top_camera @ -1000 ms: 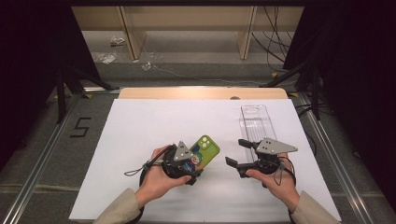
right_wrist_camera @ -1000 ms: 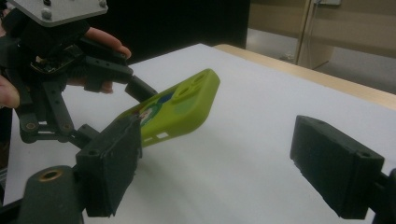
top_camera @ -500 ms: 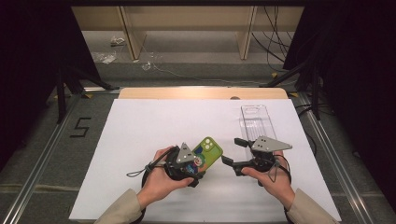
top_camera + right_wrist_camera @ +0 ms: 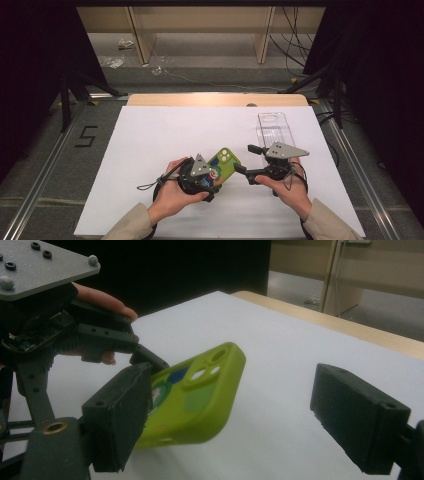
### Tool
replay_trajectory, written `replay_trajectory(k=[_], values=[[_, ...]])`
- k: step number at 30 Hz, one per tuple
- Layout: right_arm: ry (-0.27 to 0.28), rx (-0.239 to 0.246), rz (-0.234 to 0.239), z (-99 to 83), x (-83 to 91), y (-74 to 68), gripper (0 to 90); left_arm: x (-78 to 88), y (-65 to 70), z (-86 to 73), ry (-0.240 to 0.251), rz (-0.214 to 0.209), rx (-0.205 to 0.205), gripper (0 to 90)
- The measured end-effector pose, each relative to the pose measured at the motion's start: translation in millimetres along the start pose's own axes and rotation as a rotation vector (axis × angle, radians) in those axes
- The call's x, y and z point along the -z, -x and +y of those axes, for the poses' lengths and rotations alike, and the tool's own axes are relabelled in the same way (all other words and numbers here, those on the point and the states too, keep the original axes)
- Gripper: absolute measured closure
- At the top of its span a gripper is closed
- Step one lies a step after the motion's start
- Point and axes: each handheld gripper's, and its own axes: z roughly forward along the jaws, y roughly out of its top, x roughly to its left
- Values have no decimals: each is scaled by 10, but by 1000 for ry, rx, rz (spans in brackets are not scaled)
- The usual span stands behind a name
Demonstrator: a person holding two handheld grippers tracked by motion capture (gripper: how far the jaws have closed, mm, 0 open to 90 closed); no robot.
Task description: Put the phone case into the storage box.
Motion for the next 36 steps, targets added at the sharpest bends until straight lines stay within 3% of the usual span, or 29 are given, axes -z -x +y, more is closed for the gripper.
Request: replay_trajectory(k=[19, 36], values=[[-13, -22, 18, 61, -186, 13, 182, -12, 50, 16, 6, -13, -6, 164], [-29, -38, 5, 67, -267, 57, 190, -24, 72, 28, 5, -18, -11, 164]])
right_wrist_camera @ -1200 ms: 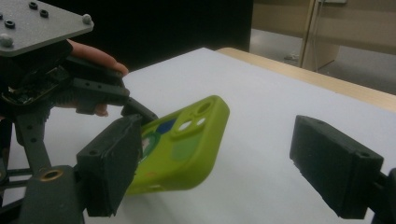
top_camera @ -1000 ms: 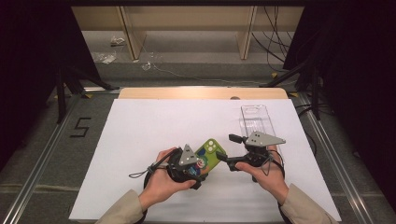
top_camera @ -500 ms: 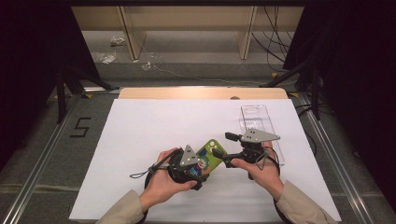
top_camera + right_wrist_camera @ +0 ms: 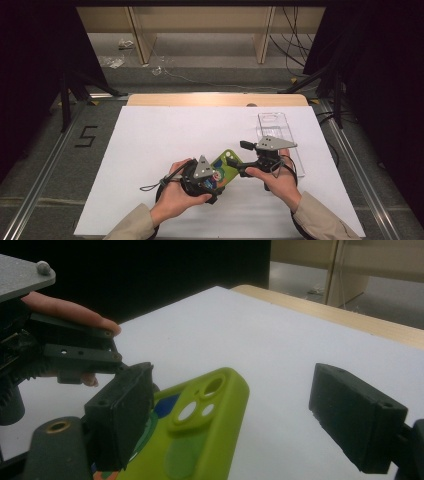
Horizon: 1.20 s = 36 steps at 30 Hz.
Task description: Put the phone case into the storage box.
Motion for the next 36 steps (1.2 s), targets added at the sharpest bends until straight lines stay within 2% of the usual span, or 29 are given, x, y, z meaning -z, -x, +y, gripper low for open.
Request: replay_trajectory(k=[36], values=[[-40, -40, 15, -24, -145, 57, 217, -42, 42, 7, 2, -11, 0, 164]])
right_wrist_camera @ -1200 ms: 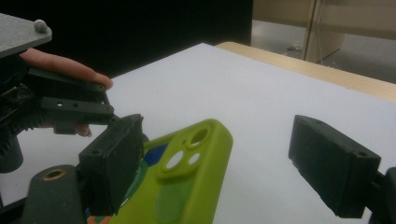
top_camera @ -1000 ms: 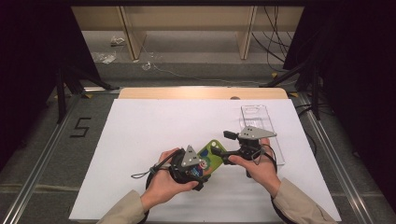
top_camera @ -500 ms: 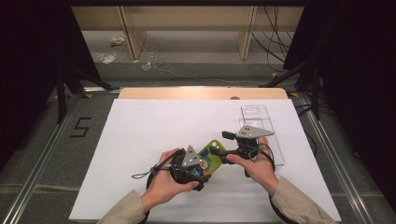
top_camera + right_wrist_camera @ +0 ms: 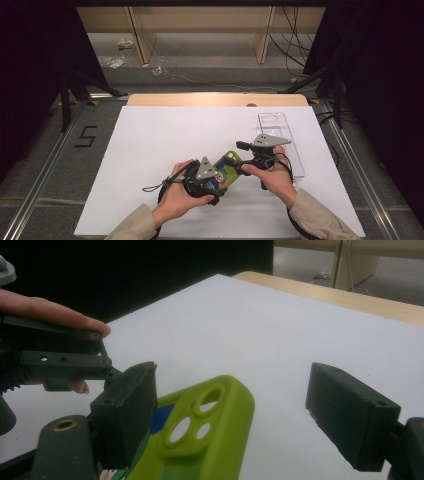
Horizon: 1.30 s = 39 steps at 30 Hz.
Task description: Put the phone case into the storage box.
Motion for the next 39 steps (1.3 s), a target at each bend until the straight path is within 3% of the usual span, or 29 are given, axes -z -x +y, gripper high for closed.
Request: replay_trajectory(k=[23, 39], values=[[-20, -20, 26, -20, -25, -18, 374, -10, 4, -3, 3, 1, 4, 164], [-12, -60, 31, -18, -17, -3, 500, -24, 11, -2, 3, 3, 6, 164]])
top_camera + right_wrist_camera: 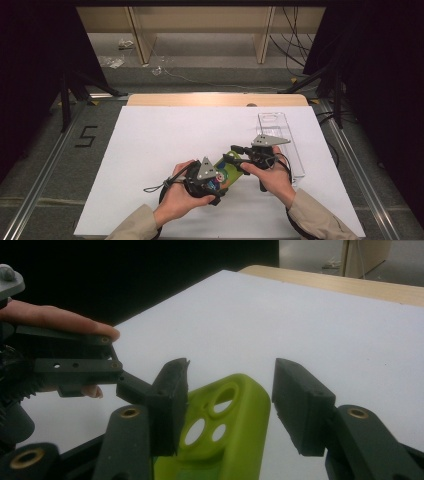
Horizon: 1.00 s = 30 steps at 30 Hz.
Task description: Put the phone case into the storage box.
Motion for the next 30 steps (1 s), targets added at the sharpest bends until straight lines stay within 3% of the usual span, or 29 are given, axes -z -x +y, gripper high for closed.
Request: replay_trajectory(k=[30], values=[[-7, -52, 41, 7, 20, 53, 658, -20, 2, -8, -10, 2, -8, 164]])
